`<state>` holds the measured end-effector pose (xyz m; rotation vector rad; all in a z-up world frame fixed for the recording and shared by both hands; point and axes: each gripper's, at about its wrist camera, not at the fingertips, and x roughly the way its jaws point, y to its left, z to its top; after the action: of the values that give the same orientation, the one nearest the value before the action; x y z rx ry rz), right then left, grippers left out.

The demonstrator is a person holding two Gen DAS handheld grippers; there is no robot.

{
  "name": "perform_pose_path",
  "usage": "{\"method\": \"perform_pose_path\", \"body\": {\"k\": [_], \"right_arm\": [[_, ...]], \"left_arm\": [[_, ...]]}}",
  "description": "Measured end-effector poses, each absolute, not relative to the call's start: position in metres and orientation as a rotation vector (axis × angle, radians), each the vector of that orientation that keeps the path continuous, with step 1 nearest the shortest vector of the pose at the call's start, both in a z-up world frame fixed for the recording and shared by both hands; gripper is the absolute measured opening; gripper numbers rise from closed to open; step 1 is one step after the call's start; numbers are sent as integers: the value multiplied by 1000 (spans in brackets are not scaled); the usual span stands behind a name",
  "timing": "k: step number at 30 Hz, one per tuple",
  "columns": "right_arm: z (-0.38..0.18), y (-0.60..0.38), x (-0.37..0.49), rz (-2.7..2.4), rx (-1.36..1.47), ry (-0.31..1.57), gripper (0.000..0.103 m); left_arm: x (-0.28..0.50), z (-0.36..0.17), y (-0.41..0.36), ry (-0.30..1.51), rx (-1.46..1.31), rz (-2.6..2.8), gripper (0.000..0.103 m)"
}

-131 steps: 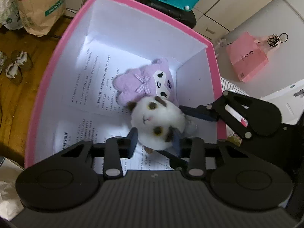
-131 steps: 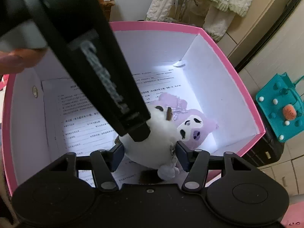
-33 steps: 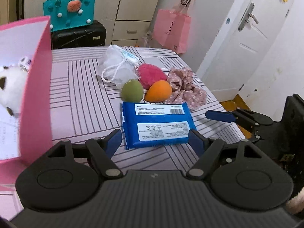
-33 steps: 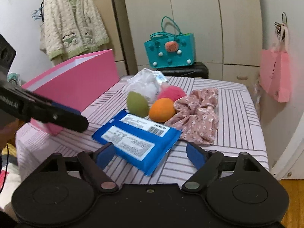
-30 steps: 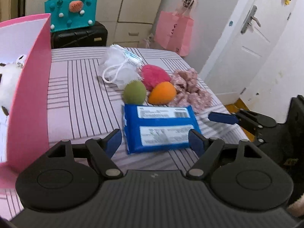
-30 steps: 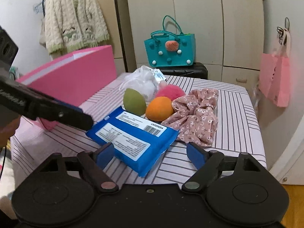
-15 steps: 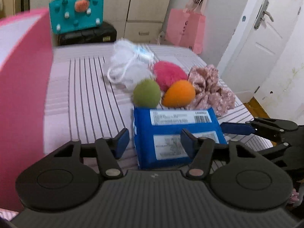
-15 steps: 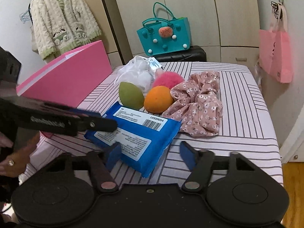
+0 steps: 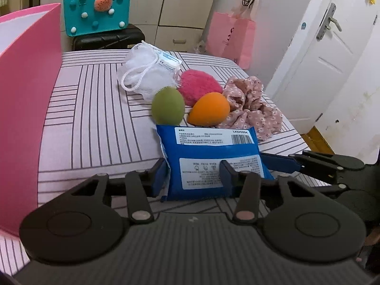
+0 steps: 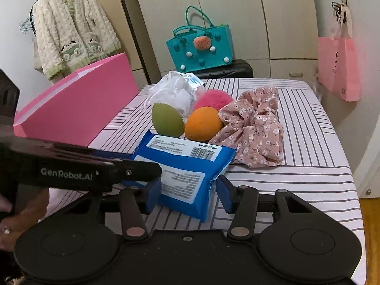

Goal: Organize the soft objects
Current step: 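Close the left gripper on the edge of the blue packet, then lift the blue packet with the left gripper and carry it over the box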

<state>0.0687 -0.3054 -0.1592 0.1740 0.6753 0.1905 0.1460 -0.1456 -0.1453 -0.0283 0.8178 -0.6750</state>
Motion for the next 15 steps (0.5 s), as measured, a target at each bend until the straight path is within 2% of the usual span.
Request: {"method": "perform_pose_path", "body": {"k": [10,15], "right_arm": [[-156,-303,58,262,169,671,58],[-150,-300,50,304,188,707,59]], "left_arm": [[138,-143,-130,845,-116,-683,40],[122,-136,-132,849,-32,-666,40]]}}
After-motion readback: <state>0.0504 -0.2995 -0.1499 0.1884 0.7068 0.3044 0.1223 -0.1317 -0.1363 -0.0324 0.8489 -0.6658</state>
